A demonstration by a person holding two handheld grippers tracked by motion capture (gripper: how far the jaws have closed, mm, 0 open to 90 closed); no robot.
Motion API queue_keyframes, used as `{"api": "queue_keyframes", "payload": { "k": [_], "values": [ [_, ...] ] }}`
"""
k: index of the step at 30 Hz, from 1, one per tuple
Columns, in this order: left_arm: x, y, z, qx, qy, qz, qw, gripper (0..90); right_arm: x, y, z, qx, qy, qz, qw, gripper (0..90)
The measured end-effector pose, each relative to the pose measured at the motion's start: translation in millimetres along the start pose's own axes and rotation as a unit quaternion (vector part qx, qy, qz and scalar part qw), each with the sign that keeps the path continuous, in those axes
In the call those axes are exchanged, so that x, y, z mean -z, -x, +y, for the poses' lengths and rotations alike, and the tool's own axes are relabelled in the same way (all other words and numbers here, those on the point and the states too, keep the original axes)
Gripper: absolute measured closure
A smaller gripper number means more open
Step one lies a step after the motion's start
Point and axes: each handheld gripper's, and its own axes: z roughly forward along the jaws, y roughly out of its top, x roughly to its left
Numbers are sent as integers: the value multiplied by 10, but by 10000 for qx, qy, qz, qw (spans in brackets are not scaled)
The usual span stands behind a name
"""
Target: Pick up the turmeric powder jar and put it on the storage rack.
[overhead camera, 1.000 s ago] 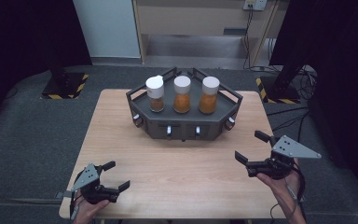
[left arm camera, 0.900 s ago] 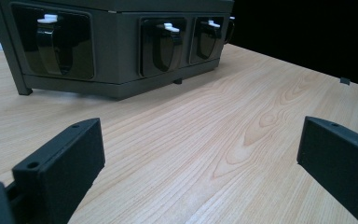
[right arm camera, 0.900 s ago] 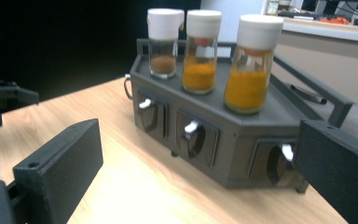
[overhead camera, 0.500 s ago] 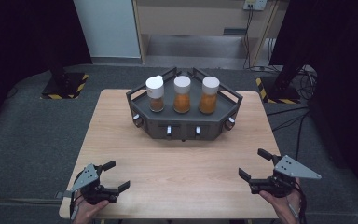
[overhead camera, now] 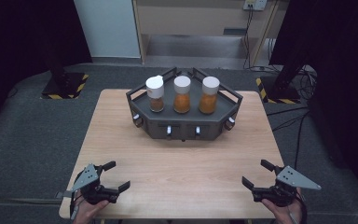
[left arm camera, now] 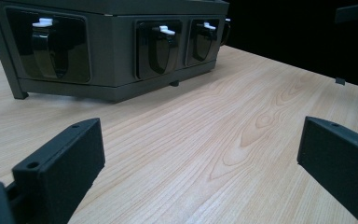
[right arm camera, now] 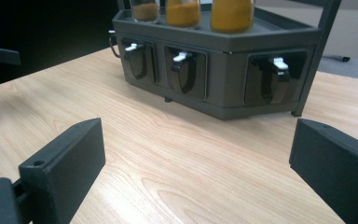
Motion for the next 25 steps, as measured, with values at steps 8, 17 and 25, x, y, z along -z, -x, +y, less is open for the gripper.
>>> {"api": "queue_keyframes", "payload": {
  "k": [8,17,25],
  "values": [
    [7,-15,-7,-6,52,-65,10000,0,-51,48,-112,-118,-61,92,9999,36],
    [4,-23,-14,-1,72,-85,9999,0,-39,62,-144,-160,-9,57,9999,36],
    [1,-26,-16,4,69,-78,9999,0,-43,62,-144,-143,-20,63,9999,36]
  ]
}}
